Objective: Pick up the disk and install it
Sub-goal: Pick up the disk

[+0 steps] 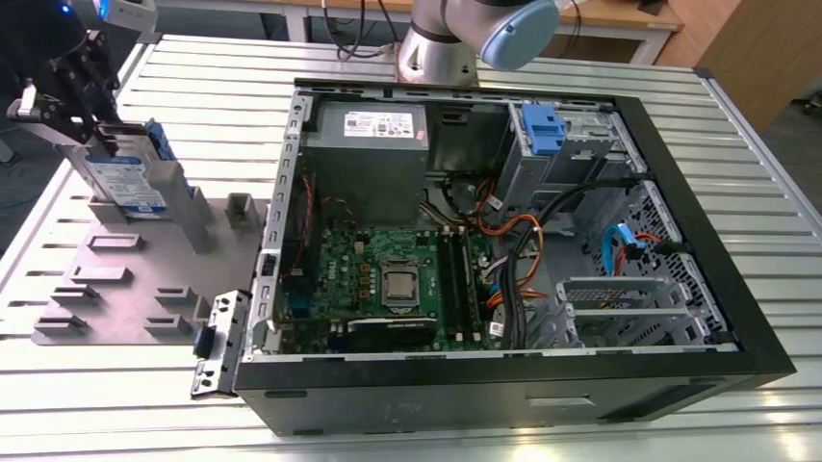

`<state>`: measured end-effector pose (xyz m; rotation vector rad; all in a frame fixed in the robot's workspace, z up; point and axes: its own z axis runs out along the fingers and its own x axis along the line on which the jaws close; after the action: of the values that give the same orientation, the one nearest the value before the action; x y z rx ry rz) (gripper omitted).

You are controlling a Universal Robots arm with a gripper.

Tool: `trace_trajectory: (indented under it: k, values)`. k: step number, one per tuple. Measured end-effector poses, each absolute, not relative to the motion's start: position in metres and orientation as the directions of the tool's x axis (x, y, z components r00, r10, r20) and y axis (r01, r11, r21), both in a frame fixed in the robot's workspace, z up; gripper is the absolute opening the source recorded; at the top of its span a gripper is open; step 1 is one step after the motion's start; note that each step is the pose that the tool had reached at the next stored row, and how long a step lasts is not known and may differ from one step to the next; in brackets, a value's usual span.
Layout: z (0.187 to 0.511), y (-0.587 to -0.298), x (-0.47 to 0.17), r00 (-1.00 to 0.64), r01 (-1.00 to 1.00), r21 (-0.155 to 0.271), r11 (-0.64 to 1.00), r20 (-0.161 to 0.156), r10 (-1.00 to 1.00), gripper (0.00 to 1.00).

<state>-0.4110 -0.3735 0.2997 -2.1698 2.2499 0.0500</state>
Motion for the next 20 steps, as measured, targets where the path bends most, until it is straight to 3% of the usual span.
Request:
trace_trajectory:
  k: [14, 20]
  values:
    - [0.3008, -0.3735, -0.411, -0.036, -0.999, 0.012, 0.036, -0.034, -0.999, 0.42]
    - [0.3011, -0.3735, -0.411, -0.036, -0.999, 0.012, 0.036, -0.034, -0.999, 0.35]
